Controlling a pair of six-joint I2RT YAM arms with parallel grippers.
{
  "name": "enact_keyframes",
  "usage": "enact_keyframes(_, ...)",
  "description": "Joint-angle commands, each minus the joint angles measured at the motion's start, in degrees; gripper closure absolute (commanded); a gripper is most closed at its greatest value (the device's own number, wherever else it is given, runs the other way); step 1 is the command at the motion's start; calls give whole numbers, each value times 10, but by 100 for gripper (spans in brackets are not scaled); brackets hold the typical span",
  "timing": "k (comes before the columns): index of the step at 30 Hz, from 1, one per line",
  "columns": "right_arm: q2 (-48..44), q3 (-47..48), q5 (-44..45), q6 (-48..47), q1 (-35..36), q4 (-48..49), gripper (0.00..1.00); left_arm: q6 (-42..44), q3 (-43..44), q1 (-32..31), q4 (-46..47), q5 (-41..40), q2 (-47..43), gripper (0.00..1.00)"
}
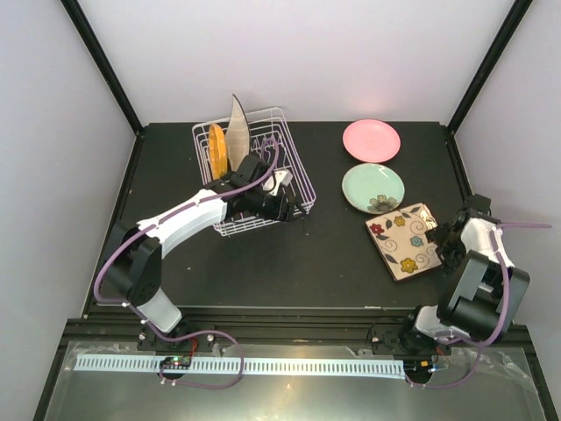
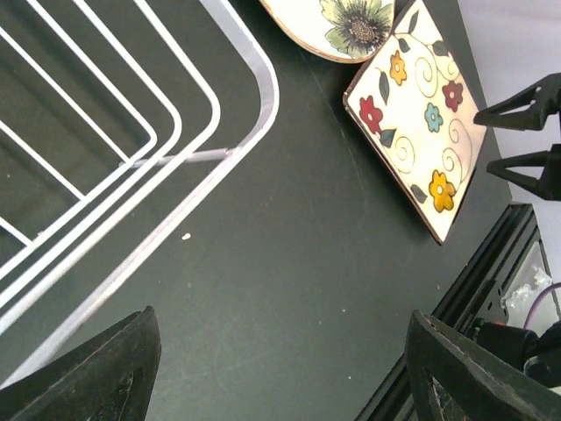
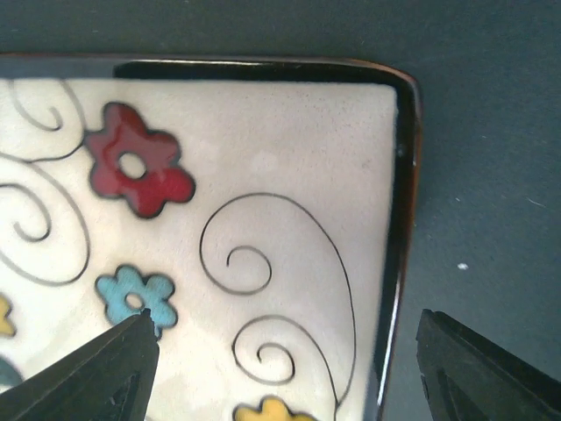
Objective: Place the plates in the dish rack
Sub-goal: Move the plate to the center of the board.
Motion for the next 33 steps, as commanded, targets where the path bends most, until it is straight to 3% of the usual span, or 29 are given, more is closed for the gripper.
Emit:
enact_keyframes(1,-53,19,3,-37,2,-52,18,-10,-16,-13,40,5,-29,22)
enact_keyframes(6,-103,33,-39,-91,3,-94,18,-37,-60,-49,86,-15,-60,23)
enact_keyframes(10,-142,35,-85,-182,3,-114,19,-94,-101,-74,161,-20,-77,23)
enact_keyframes(12,-150,31,-126,-228,8,-118,19,-94,-91,-86,153,-30,-70,23)
enact_keyframes(16,-147,40,-124,-253,89,-131,21,-90,-91,-92,143,-42,-76,23)
enact_keyframes(19,-138,61,-66,-246,168,-135,22,-79,-91,-92,124,-53,-90,23)
enact_keyframes(26,-20,194,108,-263,383,-199,25,-41,-94,-76,51,-114,-144,21)
enact_keyframes(29,36,258,194,-255,461,-226,25,-39,-100,-21,15,-111,-179,21)
enact_keyframes(33,138,319,318,-223,557,-261,26,-45,-142,105,4,-54,-248,17)
